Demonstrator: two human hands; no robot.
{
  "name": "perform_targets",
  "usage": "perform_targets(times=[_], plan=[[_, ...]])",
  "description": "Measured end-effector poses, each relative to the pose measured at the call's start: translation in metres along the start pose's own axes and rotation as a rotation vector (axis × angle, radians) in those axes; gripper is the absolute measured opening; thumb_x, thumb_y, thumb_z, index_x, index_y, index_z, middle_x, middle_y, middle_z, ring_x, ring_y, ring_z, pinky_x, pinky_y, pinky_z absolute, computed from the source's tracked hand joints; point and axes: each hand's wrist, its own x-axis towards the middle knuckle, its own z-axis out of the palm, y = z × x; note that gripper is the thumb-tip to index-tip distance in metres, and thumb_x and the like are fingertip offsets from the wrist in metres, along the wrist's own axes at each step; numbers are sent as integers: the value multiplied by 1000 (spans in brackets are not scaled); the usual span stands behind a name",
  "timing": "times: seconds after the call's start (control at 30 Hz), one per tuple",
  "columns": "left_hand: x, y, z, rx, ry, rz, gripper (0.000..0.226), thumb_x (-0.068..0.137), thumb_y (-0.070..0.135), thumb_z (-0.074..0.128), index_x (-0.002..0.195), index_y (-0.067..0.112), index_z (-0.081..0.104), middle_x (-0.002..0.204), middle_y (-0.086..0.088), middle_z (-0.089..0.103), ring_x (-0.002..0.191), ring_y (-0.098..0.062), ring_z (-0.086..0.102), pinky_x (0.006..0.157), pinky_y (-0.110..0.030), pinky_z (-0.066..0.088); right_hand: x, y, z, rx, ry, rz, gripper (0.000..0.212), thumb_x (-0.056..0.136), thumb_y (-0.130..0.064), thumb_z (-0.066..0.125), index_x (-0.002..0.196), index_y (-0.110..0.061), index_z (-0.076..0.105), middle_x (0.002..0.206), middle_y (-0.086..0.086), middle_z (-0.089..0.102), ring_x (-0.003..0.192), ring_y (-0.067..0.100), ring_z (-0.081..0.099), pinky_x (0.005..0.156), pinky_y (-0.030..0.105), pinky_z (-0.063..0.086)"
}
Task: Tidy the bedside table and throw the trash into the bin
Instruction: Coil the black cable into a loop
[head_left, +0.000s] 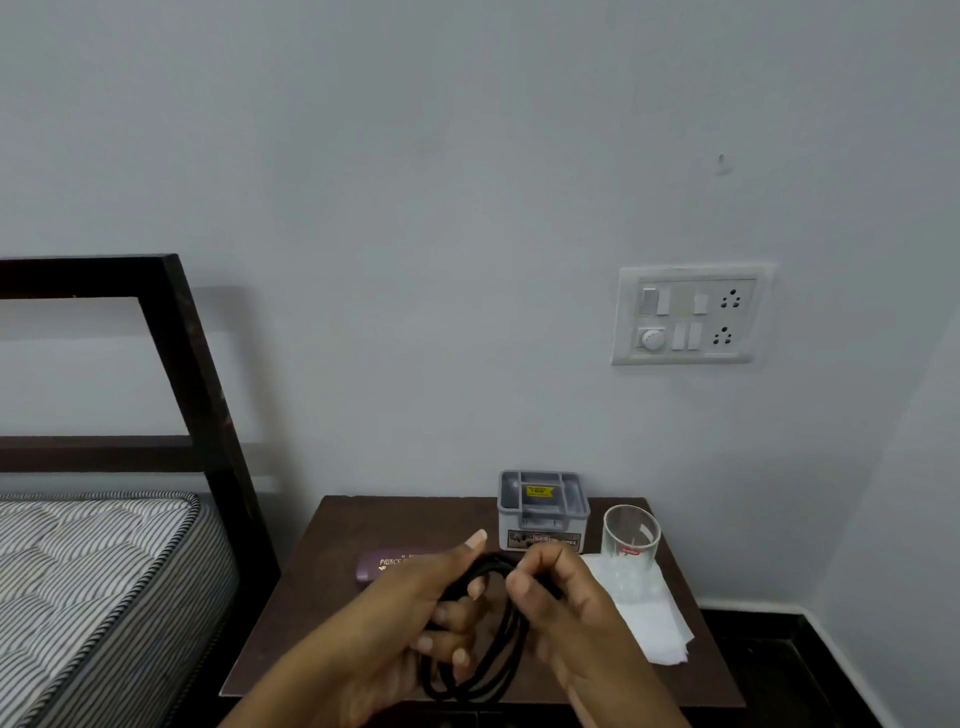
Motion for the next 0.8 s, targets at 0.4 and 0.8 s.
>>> perform_targets(times=[0.4,0.8], plan=[[12,-6,5,525,352,493,37,90,26,57,58,12,44,46,6,45,40,-2,46,42,-17,42,-7,-4,13,283,179,-58,27,79,-18,69,82,-2,47,52,5,49,29,8,31,30,16,29],[-1,0,-4,-192,12,-51,19,81,32,60,80,13,64,105,-10,67,109,-25,65,72,-33,55,-9,0,5,-88,287,-258,7,87,-13,58,84,-11,52,57,3,57,41,9,39,41,21,35]])
